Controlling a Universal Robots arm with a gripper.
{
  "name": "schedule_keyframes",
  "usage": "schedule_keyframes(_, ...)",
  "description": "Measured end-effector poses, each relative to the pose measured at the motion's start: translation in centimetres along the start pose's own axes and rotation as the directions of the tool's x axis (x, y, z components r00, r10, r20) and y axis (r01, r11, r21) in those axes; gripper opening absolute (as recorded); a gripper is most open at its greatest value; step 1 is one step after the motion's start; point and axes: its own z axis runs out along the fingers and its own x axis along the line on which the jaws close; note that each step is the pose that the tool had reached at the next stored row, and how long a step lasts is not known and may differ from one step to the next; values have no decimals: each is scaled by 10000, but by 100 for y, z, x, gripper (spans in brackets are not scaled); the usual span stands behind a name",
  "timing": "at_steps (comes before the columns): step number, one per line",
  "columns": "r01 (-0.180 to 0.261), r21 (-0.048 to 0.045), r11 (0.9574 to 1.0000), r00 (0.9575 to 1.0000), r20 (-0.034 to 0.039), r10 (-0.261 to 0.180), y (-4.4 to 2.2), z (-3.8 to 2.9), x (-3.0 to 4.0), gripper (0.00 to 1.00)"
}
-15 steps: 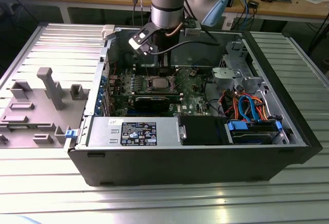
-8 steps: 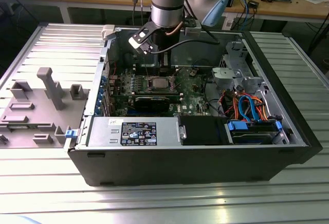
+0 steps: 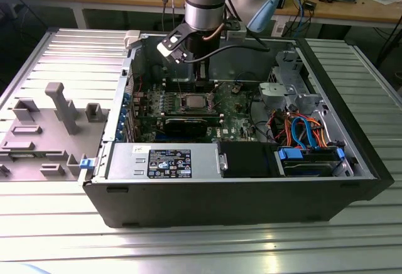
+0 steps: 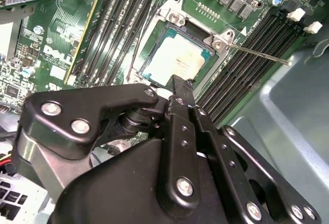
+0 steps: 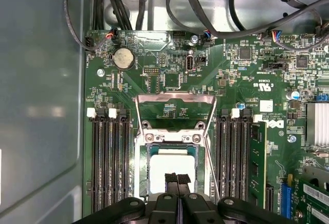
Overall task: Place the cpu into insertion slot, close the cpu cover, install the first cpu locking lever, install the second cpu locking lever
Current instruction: 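Close the cpu cover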
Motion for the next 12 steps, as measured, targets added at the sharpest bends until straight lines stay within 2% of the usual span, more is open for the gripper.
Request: schedule_keyframes(12,1,1,10000,10000,48,-1,2,-113,-1,11)
